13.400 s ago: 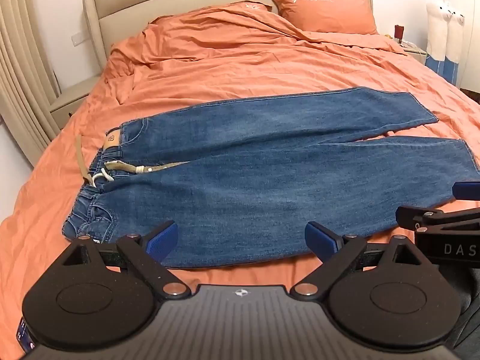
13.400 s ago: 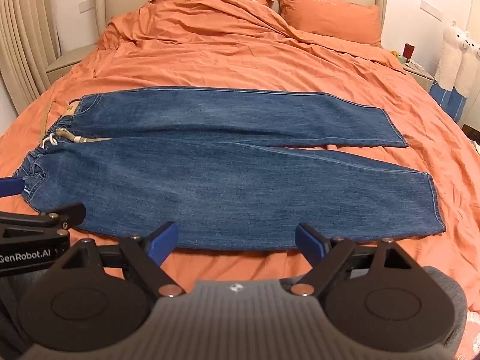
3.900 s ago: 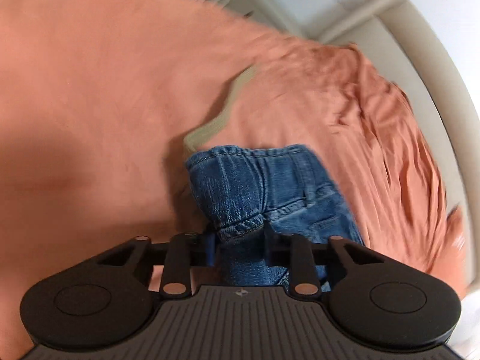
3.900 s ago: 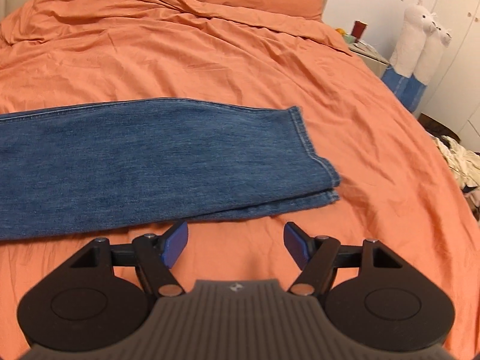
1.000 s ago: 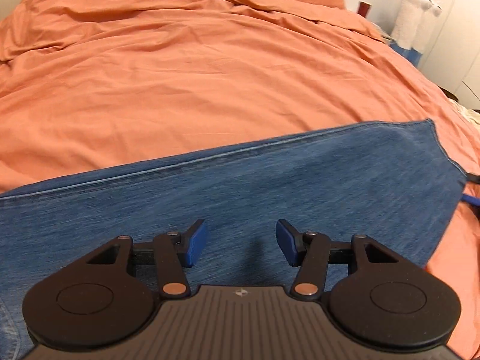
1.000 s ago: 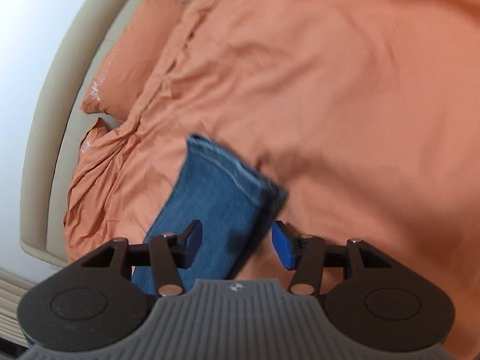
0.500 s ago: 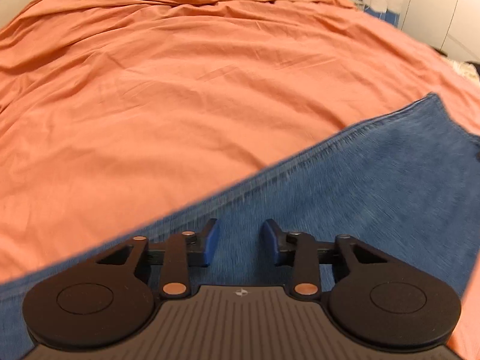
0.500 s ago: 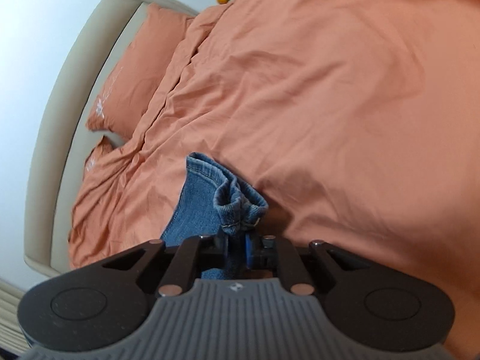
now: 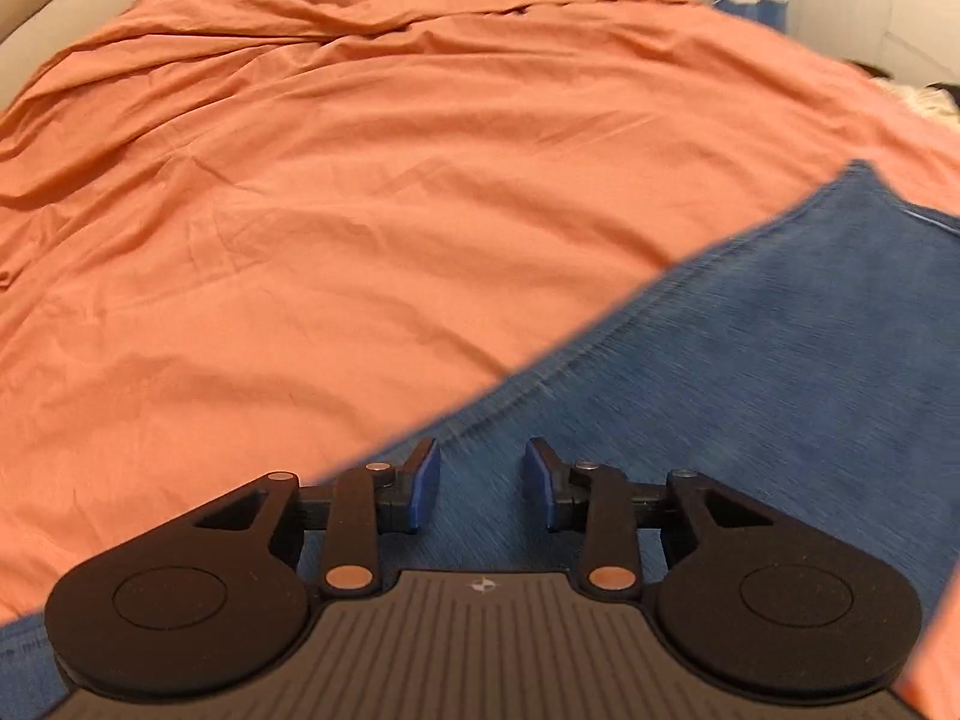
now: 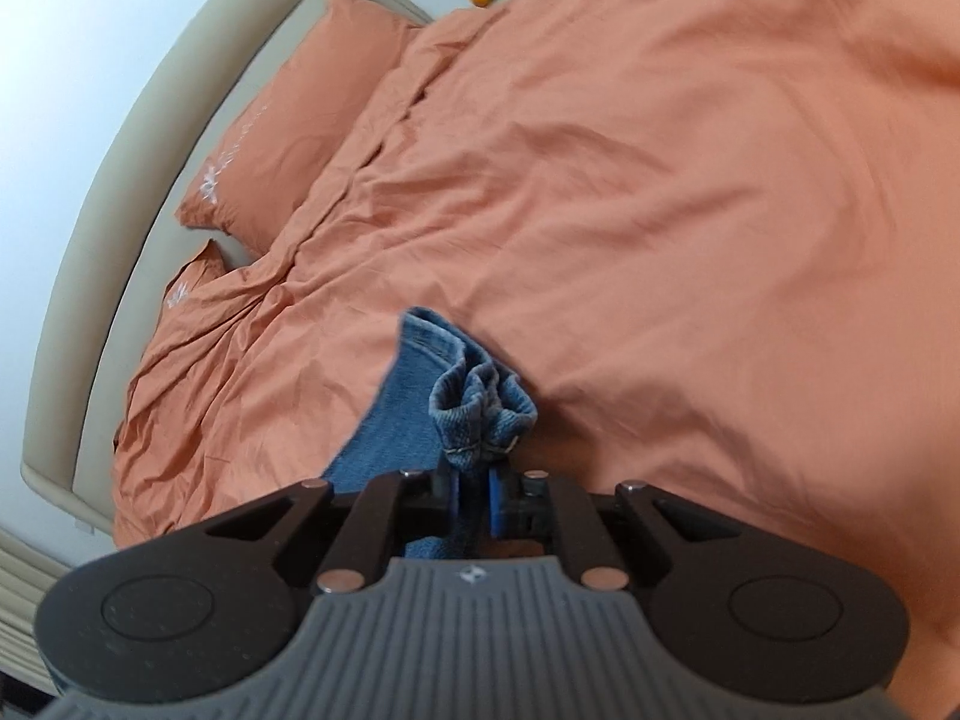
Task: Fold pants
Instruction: 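Grasp the leg hems with the right tool and lift them up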
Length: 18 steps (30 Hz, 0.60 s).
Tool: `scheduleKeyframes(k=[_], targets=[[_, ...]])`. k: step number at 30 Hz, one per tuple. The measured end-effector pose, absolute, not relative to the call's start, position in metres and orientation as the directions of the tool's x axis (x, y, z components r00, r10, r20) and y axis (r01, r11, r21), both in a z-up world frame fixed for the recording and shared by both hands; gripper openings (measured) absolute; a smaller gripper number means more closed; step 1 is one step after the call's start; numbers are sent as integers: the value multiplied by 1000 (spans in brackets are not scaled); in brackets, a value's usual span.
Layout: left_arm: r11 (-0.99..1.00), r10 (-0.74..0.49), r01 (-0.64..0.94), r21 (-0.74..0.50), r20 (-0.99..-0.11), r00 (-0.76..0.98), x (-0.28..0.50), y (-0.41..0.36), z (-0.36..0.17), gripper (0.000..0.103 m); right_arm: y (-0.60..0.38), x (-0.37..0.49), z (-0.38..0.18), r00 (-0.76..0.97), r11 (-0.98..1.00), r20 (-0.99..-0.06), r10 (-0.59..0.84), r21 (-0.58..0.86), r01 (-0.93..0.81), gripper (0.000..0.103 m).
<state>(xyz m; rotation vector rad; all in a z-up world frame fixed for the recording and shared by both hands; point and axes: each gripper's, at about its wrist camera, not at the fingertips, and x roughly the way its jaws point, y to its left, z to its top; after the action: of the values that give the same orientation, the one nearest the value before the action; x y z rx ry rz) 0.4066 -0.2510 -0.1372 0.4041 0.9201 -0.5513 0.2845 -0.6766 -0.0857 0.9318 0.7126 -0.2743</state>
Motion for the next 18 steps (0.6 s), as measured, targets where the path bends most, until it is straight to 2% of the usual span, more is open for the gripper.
scheduleKeyframes(k=[4,8,10,18], targets=[[745,-350,666,31,-832,431,361,-243,-126,39,-667,293,-64,738,638,-671,70,599,485,4],[702,-360,712,11,-857,369,317,-247,-136,36,-655,300,-42,742,690,-669,53,561,456,4],[712,-360,702,-13,-865,349,304,-242,-143,30,-649,303,-30,747,708,-663,47,550,444,4],[738,-440,656,-155,-848,295,265,-195,-124,31,-589,322,42,791,817,-608,75,491,301,3]])
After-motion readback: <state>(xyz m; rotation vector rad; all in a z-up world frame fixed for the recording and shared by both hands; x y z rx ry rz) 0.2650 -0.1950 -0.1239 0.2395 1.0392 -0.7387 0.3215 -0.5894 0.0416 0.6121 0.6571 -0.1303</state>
